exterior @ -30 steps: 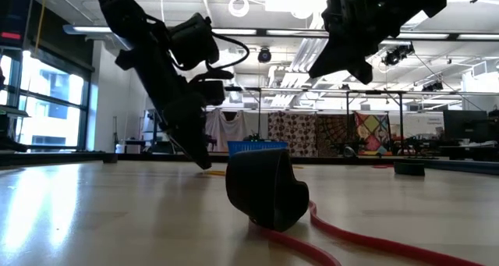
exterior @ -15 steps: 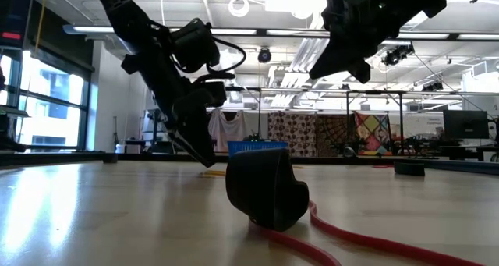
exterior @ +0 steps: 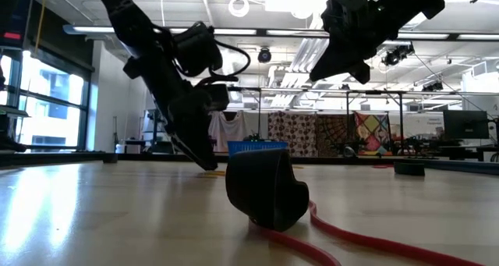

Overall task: Sort rubber bands into baskets
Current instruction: Put the yellow rubber band into the red basket

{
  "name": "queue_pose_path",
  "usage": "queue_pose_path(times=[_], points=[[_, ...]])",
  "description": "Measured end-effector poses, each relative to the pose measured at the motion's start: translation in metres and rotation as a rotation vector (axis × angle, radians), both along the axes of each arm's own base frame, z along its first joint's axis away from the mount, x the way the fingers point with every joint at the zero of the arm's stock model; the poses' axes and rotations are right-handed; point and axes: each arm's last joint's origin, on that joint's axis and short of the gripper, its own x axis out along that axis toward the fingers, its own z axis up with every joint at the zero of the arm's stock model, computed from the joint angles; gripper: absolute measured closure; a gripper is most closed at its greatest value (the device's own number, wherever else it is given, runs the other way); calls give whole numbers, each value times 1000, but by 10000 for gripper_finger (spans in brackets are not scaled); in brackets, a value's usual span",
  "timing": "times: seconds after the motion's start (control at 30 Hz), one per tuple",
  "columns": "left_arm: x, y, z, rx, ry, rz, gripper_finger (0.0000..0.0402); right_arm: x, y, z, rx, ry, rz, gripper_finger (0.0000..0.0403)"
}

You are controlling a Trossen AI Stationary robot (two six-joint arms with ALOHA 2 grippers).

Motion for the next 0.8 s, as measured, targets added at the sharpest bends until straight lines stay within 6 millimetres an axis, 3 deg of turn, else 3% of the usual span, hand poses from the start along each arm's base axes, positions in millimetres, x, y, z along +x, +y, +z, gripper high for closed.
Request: queue_pose_path(times=[0.23,0.5,0.67,0.8], points=[[0,-4,-1,59,12,43,286,0,0,0,0,1,0,403],[1,-9,0,99,10,47,394,0,-1,0,-27,2,-25,403],[-2,-10,8,34,-19,84,400,0,1,0,-57,4,-40,403],[-3,-11,27,6,-88,114,401,0,3,0,-74,7,-20,402]])
